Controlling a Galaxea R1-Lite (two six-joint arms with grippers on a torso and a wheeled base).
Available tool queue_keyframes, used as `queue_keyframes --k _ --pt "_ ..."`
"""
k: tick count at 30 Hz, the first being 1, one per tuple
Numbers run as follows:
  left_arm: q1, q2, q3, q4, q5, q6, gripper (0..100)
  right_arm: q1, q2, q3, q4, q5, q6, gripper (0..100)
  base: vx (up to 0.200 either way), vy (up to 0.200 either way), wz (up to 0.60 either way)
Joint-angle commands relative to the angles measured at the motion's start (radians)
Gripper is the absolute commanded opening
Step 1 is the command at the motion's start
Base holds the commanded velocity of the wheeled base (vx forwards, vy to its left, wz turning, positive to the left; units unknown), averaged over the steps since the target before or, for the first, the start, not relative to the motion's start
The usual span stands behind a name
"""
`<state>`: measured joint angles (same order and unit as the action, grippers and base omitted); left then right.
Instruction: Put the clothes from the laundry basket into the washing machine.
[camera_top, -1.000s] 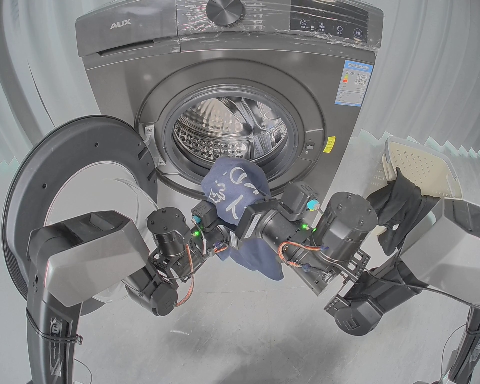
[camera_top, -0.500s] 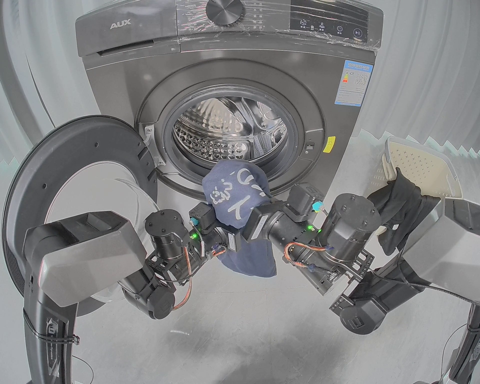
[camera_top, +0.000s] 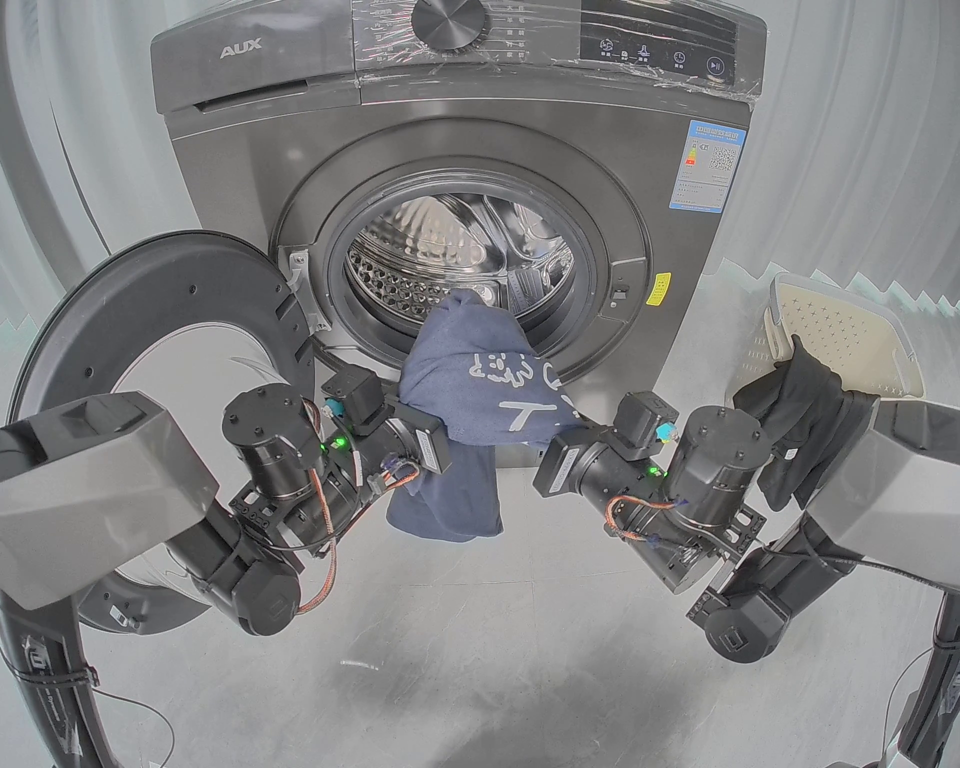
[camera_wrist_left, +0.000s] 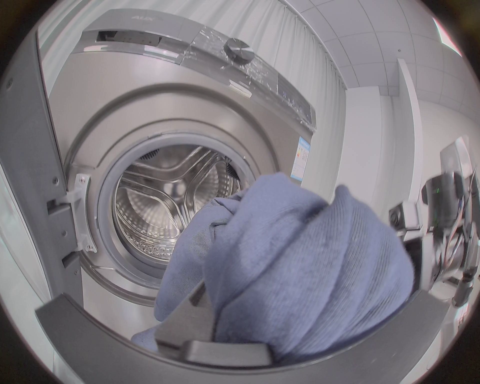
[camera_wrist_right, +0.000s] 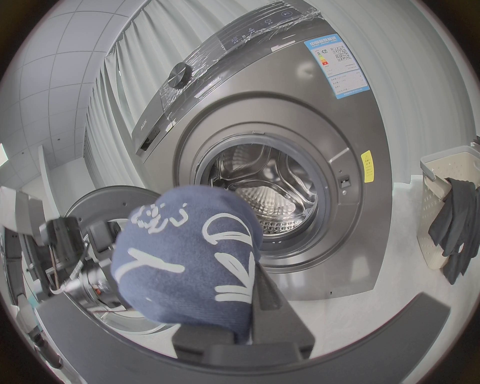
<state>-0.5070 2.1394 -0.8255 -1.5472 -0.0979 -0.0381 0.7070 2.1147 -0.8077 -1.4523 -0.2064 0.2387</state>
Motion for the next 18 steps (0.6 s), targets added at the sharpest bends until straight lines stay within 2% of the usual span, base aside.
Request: queue_keyframes --k 1,11,12,14,17,18 --pt "-0.019 -0.111 0.055 -0.004 0.001 -0.011 0 0.02 0.061 -0.002 -0.002 -0.002 -0.004 0 0.0 0.0 0.0" --pt "-0.041 -0.179 0.121 -0.004 0.001 -0.013 0 0.063 0.059 -0.011 -0.042 0.025 -0.01 0 0.0 0.0 0.0" --pt "-0.041 -0.185 0.131 -0.004 0.0 -0.011 0 0.072 0.036 0.01 -0.042 0.028 -0.015 100 0.0 0.0 0.0" --pt "-0.045 -0.205 0.161 -0.007 0.003 -0.005 0 0.095 -0.021 0.085 -0.043 0.05 -0.033 100 0.0 0.0 0.0" --pt "-0.061 -0.271 0.217 -0.005 0.0 -0.011 0 0.15 -0.14 0.212 -0.048 0.139 -0.067 100 0.0 0.0 0.0" --pt "-0.059 -0.279 0.223 -0.005 0.0 -0.008 0 0.16 -0.157 0.235 -0.049 0.148 -0.07 100 0.0 0.0 0.0"
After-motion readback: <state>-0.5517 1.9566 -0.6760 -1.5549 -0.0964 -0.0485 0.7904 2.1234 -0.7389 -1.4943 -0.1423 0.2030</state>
